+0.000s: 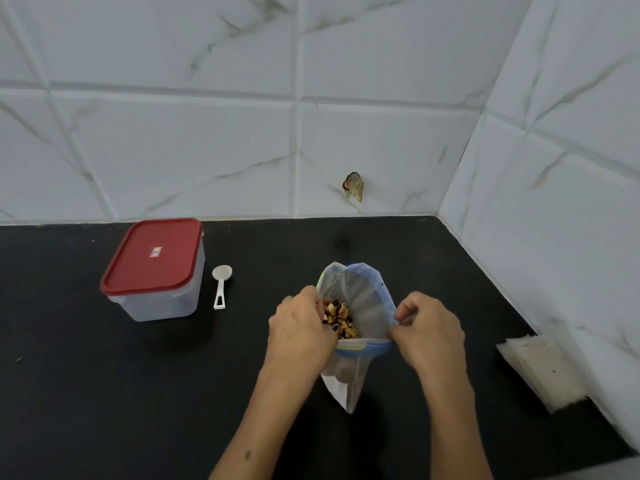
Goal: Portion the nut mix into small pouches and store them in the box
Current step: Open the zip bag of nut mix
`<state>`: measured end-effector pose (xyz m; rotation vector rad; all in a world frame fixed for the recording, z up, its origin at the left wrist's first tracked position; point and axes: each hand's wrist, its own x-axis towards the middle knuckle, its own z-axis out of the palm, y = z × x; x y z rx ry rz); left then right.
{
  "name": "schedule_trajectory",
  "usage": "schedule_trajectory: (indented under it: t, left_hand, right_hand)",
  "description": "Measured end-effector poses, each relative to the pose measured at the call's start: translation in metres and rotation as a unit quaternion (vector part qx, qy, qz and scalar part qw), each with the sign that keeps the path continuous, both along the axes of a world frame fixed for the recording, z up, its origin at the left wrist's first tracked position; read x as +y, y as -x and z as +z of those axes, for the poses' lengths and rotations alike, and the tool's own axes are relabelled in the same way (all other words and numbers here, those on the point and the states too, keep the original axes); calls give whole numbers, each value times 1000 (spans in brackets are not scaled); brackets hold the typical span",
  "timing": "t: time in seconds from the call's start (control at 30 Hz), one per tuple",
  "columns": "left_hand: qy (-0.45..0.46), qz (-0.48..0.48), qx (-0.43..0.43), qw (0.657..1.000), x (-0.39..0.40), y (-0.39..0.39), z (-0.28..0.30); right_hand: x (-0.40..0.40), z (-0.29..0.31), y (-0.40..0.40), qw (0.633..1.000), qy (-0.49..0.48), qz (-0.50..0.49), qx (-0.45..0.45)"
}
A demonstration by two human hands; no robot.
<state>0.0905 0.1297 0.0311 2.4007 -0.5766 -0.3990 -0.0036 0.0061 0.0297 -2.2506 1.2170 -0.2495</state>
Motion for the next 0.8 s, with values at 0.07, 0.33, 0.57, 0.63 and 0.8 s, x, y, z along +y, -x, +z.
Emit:
schedule_trajectory:
  t: [0.07,0.33,0.57,0.63,0.8]
  left_hand:
    - [-15,-1,6,1000,4,-1,2]
    - [71,72,-26,994,-27,-34,1]
    - [110,10,27,994,-45,-63,-11]
    - [140,0,104,985,-42,-71,-9]
    - [180,16,397,900,-44,-83,-9]
  right_hand:
    - [-1,2,2,1000,-6,2,-17]
    - [-40,-2,-35,993,9,62,-104]
    - [-58,-13,-69,973,8,209,-93]
    - [-63,-12,-70,972,-29,211,-98]
    - [-74,-12,-75,922,-338,139,-128]
